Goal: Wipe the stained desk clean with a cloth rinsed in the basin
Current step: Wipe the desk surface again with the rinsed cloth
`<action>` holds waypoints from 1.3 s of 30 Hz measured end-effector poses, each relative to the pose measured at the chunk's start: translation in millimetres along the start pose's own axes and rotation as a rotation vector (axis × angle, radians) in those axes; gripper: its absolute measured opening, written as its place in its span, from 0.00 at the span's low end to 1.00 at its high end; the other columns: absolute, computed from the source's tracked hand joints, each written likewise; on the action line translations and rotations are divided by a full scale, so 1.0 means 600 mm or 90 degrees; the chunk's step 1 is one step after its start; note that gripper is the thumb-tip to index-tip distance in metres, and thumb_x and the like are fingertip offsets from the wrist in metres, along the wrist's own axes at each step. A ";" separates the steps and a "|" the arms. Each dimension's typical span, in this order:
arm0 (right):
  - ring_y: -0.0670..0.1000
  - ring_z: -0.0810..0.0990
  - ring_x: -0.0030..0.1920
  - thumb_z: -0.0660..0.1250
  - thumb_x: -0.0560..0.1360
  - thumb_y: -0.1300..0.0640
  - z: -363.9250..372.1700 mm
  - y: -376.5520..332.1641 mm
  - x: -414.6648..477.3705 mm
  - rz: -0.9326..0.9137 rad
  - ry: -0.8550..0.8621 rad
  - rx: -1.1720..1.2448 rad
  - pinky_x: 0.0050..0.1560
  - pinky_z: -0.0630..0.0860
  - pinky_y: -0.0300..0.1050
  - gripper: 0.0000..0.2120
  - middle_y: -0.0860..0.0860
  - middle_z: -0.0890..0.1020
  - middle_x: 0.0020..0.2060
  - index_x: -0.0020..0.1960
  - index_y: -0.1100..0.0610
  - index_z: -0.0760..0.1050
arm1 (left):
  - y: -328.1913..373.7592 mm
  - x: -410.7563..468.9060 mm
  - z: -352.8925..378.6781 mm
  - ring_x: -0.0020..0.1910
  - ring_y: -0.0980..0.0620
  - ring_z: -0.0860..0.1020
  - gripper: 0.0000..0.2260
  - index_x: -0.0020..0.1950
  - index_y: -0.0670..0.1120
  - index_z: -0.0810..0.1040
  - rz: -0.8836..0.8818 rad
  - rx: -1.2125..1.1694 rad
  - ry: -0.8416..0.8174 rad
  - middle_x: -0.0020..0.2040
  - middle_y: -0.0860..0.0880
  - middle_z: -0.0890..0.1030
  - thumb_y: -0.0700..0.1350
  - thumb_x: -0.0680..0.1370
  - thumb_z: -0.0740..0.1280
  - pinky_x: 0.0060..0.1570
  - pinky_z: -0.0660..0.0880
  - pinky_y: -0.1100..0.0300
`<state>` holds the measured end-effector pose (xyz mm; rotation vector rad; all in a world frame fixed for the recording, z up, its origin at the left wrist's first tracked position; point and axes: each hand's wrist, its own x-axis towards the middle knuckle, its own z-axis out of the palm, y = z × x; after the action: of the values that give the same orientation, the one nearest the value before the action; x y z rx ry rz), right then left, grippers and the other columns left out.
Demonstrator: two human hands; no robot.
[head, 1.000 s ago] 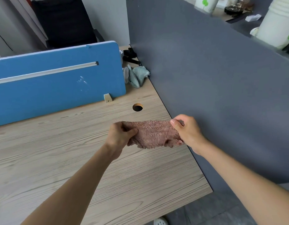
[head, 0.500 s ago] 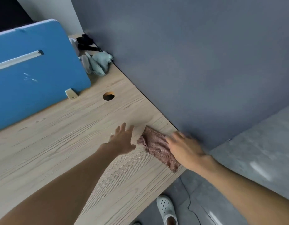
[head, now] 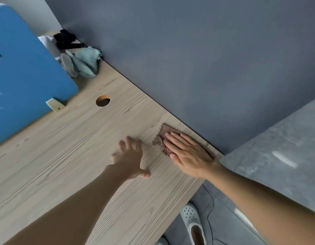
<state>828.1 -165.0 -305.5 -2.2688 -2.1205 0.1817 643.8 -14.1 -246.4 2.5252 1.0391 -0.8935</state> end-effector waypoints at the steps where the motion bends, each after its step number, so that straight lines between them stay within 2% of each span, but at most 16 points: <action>1: 0.49 0.55 0.80 0.46 0.84 0.46 -0.002 0.013 -0.003 0.040 0.006 0.000 0.77 0.52 0.51 0.27 0.52 0.58 0.80 0.79 0.55 0.62 | -0.001 -0.002 0.001 0.78 0.32 0.44 0.59 0.80 0.49 0.41 -0.001 0.007 0.013 0.79 0.38 0.39 0.67 0.64 0.76 0.65 0.68 0.31; 4: 0.50 0.53 0.80 0.43 0.84 0.43 -0.007 0.028 -0.008 0.106 -0.014 -0.001 0.77 0.53 0.53 0.30 0.52 0.56 0.80 0.80 0.57 0.59 | -0.005 -0.002 -0.005 0.75 0.36 0.54 0.55 0.79 0.50 0.50 0.001 0.012 0.043 0.77 0.41 0.52 0.66 0.63 0.77 0.64 0.70 0.37; 7: 0.52 0.49 0.81 0.43 0.83 0.41 0.001 0.008 -0.012 0.124 -0.016 -0.006 0.78 0.52 0.55 0.31 0.54 0.53 0.81 0.80 0.58 0.56 | -0.021 0.012 -0.039 0.70 0.39 0.65 0.46 0.78 0.50 0.59 -0.003 -0.019 0.060 0.72 0.42 0.64 0.62 0.67 0.77 0.68 0.69 0.41; 9: 0.53 0.50 0.81 0.43 0.83 0.40 0.002 0.001 -0.019 0.106 -0.022 -0.015 0.77 0.52 0.55 0.32 0.56 0.53 0.81 0.80 0.58 0.56 | -0.037 0.026 -0.060 0.68 0.40 0.68 0.44 0.76 0.48 0.59 -0.026 -0.041 0.080 0.69 0.43 0.67 0.61 0.68 0.77 0.67 0.69 0.42; 13: 0.55 0.59 0.79 0.46 0.83 0.40 -0.018 0.017 0.001 0.079 0.018 -0.025 0.76 0.53 0.53 0.31 0.57 0.60 0.79 0.77 0.58 0.65 | -0.061 0.059 -0.060 0.73 0.40 0.60 0.51 0.76 0.47 0.53 -0.072 -0.053 0.109 0.75 0.42 0.57 0.65 0.65 0.77 0.66 0.67 0.39; 15: 0.53 0.54 0.80 0.46 0.83 0.42 -0.017 0.025 0.025 0.050 0.015 -0.023 0.77 0.50 0.53 0.30 0.56 0.59 0.79 0.78 0.59 0.61 | -0.066 0.071 -0.058 0.75 0.40 0.56 0.52 0.78 0.48 0.52 -0.080 -0.055 0.092 0.77 0.42 0.54 0.65 0.64 0.77 0.67 0.66 0.37; 17: 0.52 0.53 0.80 0.45 0.83 0.45 -0.008 0.032 0.038 0.034 0.008 -0.024 0.78 0.50 0.52 0.30 0.56 0.58 0.80 0.79 0.60 0.58 | -0.065 0.075 -0.060 0.75 0.39 0.56 0.52 0.78 0.48 0.52 -0.088 -0.035 0.080 0.76 0.42 0.55 0.66 0.64 0.77 0.67 0.66 0.37; 21: 0.51 0.51 0.80 0.45 0.83 0.45 0.001 0.033 0.040 0.051 0.018 -0.023 0.78 0.52 0.53 0.30 0.54 0.55 0.80 0.80 0.60 0.56 | -0.064 0.076 -0.064 0.74 0.39 0.58 0.52 0.77 0.48 0.52 -0.098 -0.017 0.080 0.75 0.42 0.56 0.67 0.64 0.76 0.66 0.67 0.37; 25: 0.53 0.49 0.81 0.41 0.84 0.43 0.005 -0.003 0.046 0.092 0.031 -0.011 0.79 0.53 0.54 0.31 0.56 0.53 0.80 0.80 0.60 0.53 | -0.062 0.080 -0.060 0.75 0.39 0.56 0.53 0.78 0.47 0.50 -0.108 0.004 0.072 0.77 0.40 0.53 0.67 0.66 0.75 0.66 0.68 0.38; 27: 0.53 0.48 0.81 0.39 0.84 0.43 0.004 -0.004 0.045 0.046 0.021 -0.015 0.79 0.52 0.54 0.31 0.56 0.52 0.80 0.80 0.61 0.52 | -0.060 0.082 -0.059 0.76 0.38 0.55 0.54 0.79 0.46 0.48 -0.111 0.016 0.066 0.77 0.39 0.52 0.67 0.66 0.75 0.67 0.68 0.38; 29: 0.52 0.50 0.81 0.42 0.84 0.45 0.001 0.015 0.051 0.007 0.020 -0.024 0.79 0.52 0.53 0.30 0.55 0.54 0.80 0.80 0.60 0.53 | -0.059 0.084 -0.061 0.76 0.37 0.54 0.54 0.79 0.46 0.47 -0.109 0.026 0.064 0.77 0.39 0.52 0.67 0.66 0.75 0.67 0.68 0.38; 32: 0.51 0.52 0.80 0.43 0.84 0.46 -0.001 0.039 0.069 0.069 0.042 -0.010 0.78 0.54 0.52 0.29 0.54 0.56 0.80 0.80 0.60 0.55 | -0.060 0.088 -0.058 0.77 0.37 0.53 0.55 0.78 0.46 0.46 -0.112 0.032 0.060 0.77 0.38 0.51 0.67 0.66 0.75 0.67 0.68 0.37; 35: 0.53 0.52 0.80 0.43 0.83 0.46 0.003 0.002 0.086 0.133 0.062 0.006 0.78 0.55 0.54 0.30 0.56 0.56 0.80 0.79 0.61 0.57 | -0.061 0.089 -0.052 0.76 0.37 0.54 0.53 0.77 0.46 0.48 -0.114 0.025 0.076 0.77 0.39 0.52 0.65 0.66 0.76 0.67 0.68 0.36; 39: 0.53 0.49 0.81 0.45 0.84 0.46 0.006 -0.045 0.092 -0.007 0.040 0.023 0.79 0.51 0.54 0.29 0.56 0.54 0.80 0.80 0.60 0.55 | -0.060 0.087 -0.053 0.76 0.37 0.53 0.52 0.77 0.46 0.49 -0.112 0.011 0.082 0.77 0.40 0.51 0.66 0.66 0.75 0.67 0.67 0.37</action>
<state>804.5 -108.1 -309.7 -2.2125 -2.0800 0.1455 661.2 53.9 -255.0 2.5648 1.3159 -0.7944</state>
